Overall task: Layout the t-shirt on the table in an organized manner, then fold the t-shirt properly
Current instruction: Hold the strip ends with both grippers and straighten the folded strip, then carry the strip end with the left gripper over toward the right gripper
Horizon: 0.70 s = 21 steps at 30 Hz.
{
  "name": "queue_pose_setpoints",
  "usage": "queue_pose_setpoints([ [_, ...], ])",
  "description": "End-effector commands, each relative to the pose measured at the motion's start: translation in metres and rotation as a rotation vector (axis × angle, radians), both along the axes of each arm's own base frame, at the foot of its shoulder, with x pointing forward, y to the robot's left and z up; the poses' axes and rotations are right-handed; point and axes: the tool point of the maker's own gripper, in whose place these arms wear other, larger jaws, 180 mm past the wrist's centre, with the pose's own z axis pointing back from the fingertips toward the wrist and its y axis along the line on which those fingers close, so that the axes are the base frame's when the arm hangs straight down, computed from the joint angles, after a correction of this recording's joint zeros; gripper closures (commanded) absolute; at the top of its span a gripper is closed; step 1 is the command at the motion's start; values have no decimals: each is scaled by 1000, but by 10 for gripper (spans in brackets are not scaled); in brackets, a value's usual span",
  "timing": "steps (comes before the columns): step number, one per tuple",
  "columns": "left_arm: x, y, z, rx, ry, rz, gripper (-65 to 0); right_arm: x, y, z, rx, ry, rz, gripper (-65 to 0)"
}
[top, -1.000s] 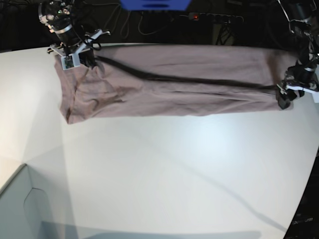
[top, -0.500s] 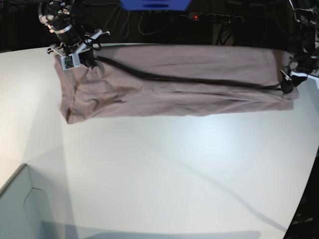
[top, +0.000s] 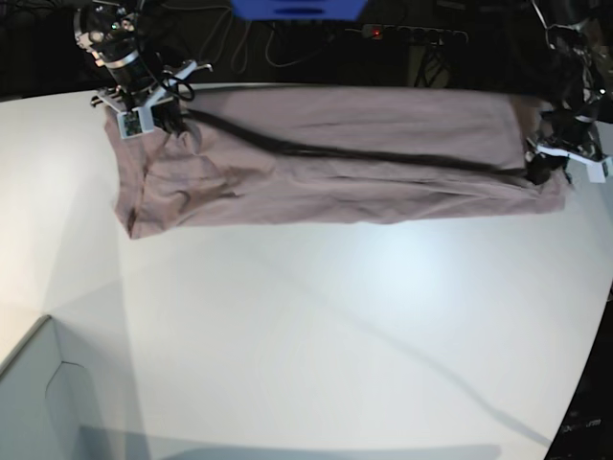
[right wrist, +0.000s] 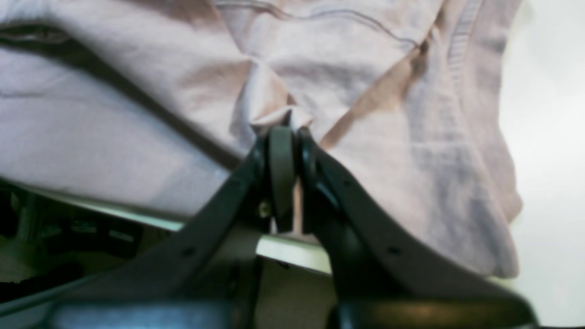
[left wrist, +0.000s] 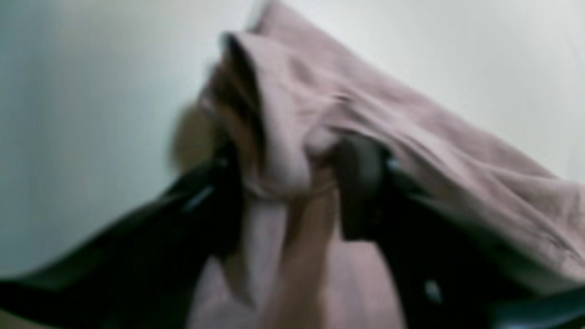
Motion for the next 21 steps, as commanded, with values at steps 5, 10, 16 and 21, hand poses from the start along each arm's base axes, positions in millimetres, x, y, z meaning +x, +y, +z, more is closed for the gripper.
queue_pose_setpoints([
  [5,6,0,1,11,20,-24,-197,6,1,9,14,-40,7,0],
  [10,34,3,19,23,-38,-30,-15,13,2,12,15,-55,10,0],
  [16,75,6,48,39,-128,-38,0,24,6,6,38,-59,4,0],
  [21,107,-2,70,40,-192,-62,-1,30,15,-21,98,-5,-8,0],
])
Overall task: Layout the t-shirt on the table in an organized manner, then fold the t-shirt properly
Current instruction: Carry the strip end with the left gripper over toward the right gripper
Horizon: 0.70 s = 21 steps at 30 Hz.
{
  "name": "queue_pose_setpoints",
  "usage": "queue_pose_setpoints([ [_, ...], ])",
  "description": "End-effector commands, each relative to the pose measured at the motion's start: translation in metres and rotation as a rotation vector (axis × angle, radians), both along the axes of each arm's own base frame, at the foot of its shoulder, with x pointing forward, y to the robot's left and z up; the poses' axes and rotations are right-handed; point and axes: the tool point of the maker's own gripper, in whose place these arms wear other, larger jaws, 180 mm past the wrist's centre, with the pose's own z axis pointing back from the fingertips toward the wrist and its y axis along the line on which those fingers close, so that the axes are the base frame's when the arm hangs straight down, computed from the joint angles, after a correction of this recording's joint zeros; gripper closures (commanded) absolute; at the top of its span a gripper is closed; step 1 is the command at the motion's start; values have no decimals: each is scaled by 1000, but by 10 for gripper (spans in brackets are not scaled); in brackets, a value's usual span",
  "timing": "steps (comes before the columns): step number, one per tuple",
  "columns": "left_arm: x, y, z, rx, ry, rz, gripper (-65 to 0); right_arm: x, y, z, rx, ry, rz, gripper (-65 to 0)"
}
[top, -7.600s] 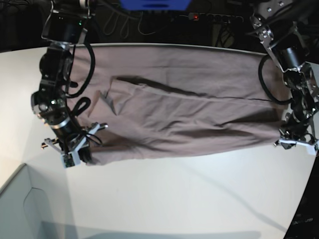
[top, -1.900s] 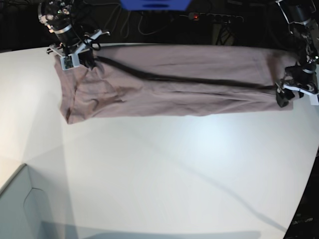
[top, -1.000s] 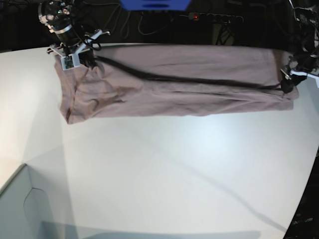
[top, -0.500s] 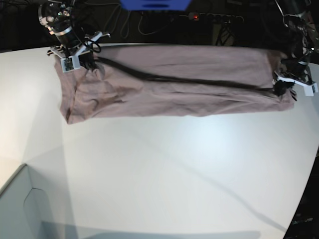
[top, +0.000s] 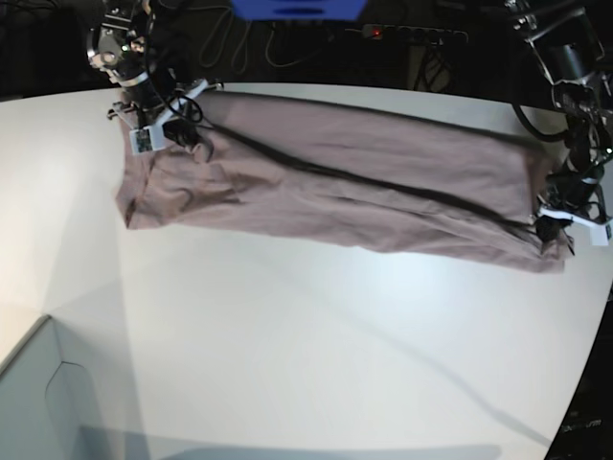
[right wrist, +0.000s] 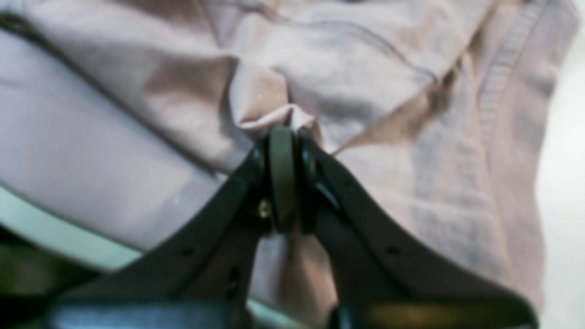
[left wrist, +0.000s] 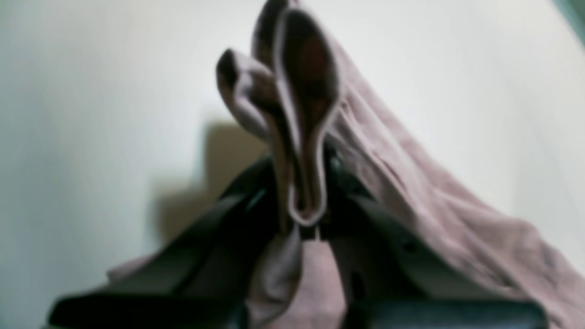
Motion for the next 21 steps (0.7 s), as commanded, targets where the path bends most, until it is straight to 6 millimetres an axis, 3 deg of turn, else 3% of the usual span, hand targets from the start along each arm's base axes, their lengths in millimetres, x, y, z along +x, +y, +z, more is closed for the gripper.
queue_pose_setpoints([
  [1,17,-1,22,22,-69,-28,-1,2,4,-1,14,1,15,0],
  [4,28,-19,38,61,-103,-98,-1,0,8,-12,40,25,7,0],
  [6,25,-43,38,66,-113,-150,-1,-1,9,-15,46,34,5,0],
  [13,22,-133,73,82,-222,-326,-1,-4,10,-20,52,48,5,0],
  [21,18,-227,51,97,-137,-398,-1,-3,11,-19,51,44,9,0],
])
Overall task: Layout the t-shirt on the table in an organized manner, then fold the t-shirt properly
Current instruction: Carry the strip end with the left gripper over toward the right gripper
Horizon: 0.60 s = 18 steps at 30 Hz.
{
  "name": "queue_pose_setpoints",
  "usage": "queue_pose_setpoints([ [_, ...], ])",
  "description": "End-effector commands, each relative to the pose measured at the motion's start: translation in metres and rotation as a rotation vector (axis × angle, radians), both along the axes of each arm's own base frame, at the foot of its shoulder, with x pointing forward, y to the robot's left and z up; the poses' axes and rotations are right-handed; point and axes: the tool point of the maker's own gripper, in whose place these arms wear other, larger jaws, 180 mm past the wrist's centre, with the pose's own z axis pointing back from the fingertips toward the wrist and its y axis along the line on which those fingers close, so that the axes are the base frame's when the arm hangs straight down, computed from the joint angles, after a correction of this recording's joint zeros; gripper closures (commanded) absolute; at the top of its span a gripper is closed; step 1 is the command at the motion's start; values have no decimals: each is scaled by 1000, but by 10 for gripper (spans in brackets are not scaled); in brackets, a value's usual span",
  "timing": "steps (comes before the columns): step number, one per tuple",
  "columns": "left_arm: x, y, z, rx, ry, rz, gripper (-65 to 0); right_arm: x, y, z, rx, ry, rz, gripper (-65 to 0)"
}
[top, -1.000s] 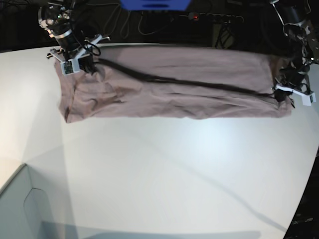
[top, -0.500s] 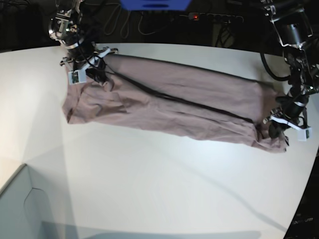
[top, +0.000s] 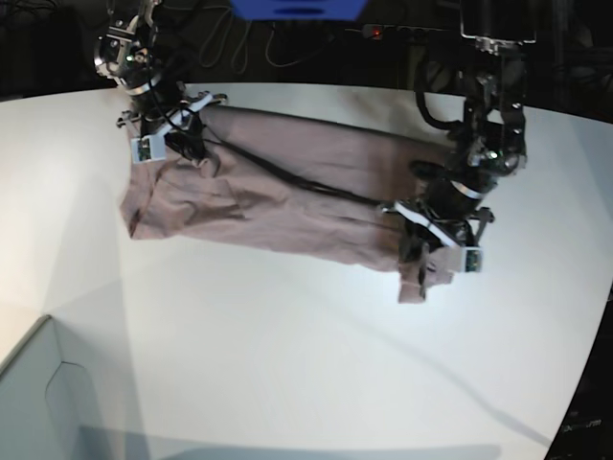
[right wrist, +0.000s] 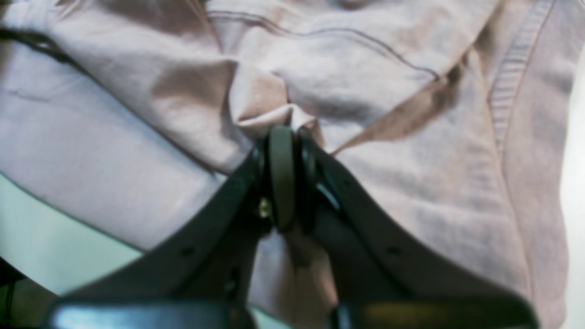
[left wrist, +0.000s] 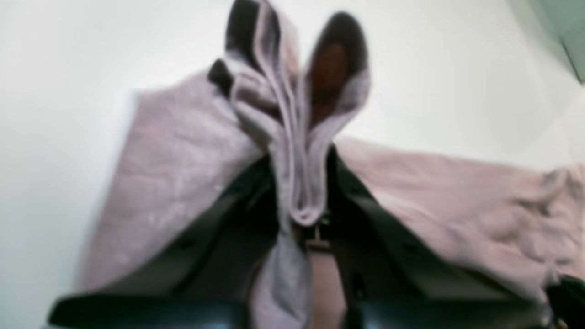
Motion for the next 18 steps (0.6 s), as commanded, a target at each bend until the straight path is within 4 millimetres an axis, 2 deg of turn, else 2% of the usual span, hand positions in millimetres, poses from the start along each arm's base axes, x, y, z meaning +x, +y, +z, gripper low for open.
queue_pose_setpoints([
  [1,9,-10,15,-14,-56,-11,-1,-12,3,-11,-26,69,43,0],
  [5,3,-53,11,0,-48,-88,-1,-12,3,-11,-26,69,43,0],
  [11,-3,-97,9,7,-40,-156,-1,-12,3,-11,-26,69,43,0],
  [15,-11,-114,-11,23,11,-189,-1,-12,3,-10,-27,68,43,0],
  [18,-10,-118,-20,16,36,-194,-1,-12,3,-10,-27,68,43,0],
])
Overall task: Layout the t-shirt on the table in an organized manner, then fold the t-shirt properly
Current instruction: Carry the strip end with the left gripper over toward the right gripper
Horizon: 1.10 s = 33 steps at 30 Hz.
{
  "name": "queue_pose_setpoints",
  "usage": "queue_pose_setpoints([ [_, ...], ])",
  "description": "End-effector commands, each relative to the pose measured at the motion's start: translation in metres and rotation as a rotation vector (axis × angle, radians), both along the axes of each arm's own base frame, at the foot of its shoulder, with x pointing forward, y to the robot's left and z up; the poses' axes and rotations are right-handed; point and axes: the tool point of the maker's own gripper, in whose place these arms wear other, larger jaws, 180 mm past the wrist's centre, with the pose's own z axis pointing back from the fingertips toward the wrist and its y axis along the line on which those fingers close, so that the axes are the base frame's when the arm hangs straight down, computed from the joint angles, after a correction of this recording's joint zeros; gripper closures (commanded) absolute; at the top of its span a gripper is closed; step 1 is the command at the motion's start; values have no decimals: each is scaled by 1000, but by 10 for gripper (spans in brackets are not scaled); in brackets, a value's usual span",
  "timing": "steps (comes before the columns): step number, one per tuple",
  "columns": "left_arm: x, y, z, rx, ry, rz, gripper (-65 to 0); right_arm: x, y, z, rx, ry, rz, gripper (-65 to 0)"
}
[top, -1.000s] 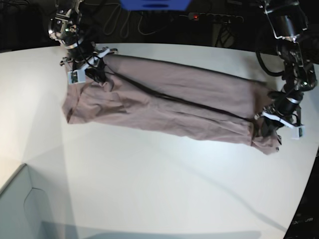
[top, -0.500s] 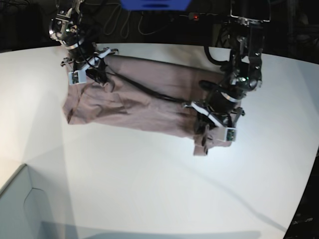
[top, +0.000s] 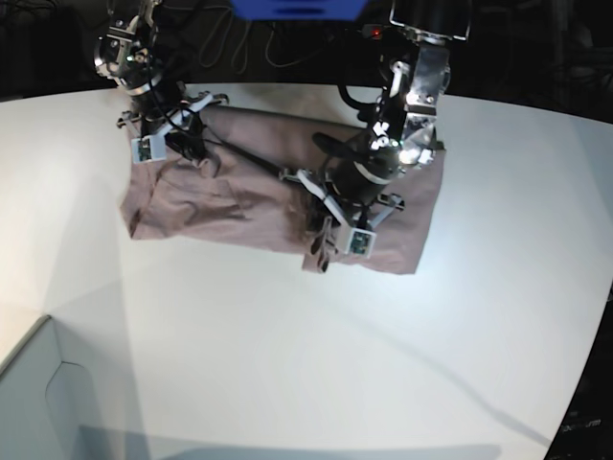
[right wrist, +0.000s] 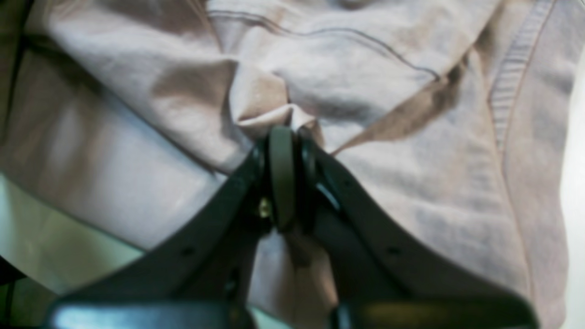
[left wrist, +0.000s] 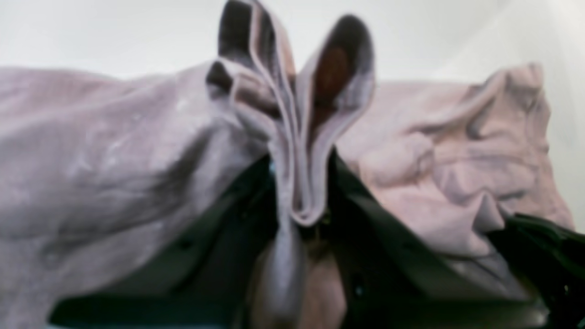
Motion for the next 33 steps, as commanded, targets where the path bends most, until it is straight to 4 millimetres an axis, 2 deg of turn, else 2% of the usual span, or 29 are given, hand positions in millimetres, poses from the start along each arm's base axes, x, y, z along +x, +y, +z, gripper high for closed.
queue_pose_setpoints([
  [1,11,-5,12,-30,-43,4,-1,-12,3,-11,-25,68,42,0],
  [3,10,-7,8,-33,-27,4,-1,-12,3,-11,-25,68,42,0],
  [13,14,-26,12,-65,-22,-12,-8,-13,3,-11,-26,73,43,0],
  [15,10,-32,12,-65,-21,-32,-54,-13,4,-11,-26,74,44,0],
  [19,5,-36,10,-52,-22,-61,-255,-14,-1,-12,-36,76,47,0],
  [21,1,-34,7,-52,-13,-56,-302,-14,-1,-12,-38,78,47,0],
  [24,1,-33,9,-54,-21,-52,-323,-14,-2,-12,-39,78,48,0],
  [30,-2,-31,48,-81,-119,-42,-323,-13,-2,-11,-39,75,48,0],
  [33,-13,-33,47,-88,-110,-43,-322,-13,-2,-11,-39,75,48,0],
])
